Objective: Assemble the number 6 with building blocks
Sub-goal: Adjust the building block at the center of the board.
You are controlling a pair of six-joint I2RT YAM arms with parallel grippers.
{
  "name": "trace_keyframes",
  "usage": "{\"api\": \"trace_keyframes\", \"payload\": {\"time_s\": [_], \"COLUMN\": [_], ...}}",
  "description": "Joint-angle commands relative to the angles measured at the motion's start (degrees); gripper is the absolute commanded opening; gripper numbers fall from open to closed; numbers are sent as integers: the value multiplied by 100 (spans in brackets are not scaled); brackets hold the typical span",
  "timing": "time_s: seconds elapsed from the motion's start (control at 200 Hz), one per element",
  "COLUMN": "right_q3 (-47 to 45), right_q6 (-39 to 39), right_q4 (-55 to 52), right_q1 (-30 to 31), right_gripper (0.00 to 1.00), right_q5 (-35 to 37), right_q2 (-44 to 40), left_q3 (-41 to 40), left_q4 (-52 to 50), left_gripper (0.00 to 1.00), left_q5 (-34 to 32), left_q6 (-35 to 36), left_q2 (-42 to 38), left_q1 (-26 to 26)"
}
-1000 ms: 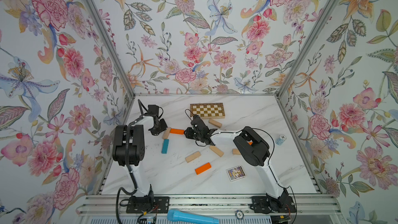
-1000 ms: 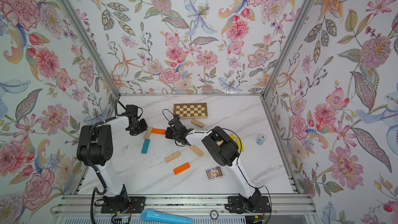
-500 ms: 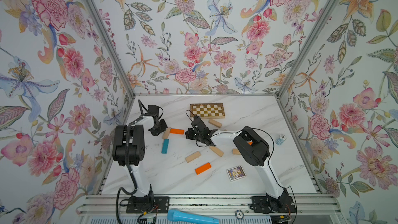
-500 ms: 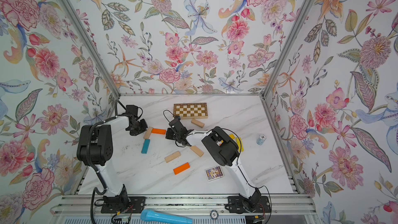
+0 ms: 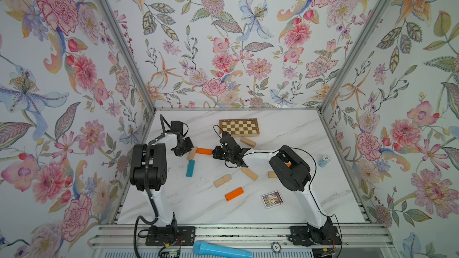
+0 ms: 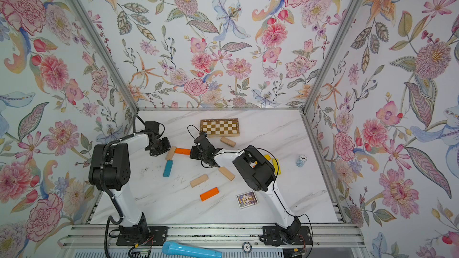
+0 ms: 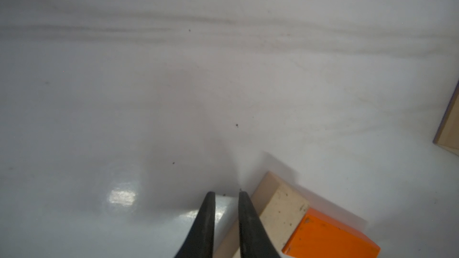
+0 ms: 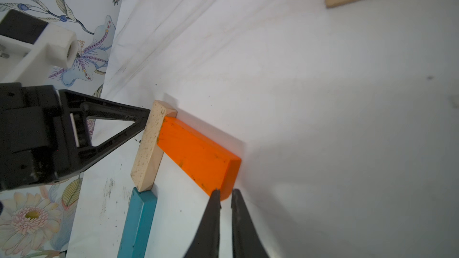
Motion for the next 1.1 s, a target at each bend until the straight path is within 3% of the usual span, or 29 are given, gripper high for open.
{"api": "trace_keyframes", "payload": {"time_s": [0.0, 0.721, 1.096], "right_q3": [122, -553, -1355], "right_q6": [-81, -246, -716], "right_q4": [-115, 188, 672], "right_q1": [51, -148, -217], "right_gripper": [13, 14, 19], "right_q5": [-13, 97, -89], "right_q2": [133, -389, -1108], "left_q3": [69, -9, 216], "left_q4": [-234, -268, -707], "left_gripper": [22, 21, 55], "left_q5": [76, -104, -901], "left_q6": [173, 124, -140], "left_q2": [196, 145, -727], "left_q1": [-82, -108, 100]}}
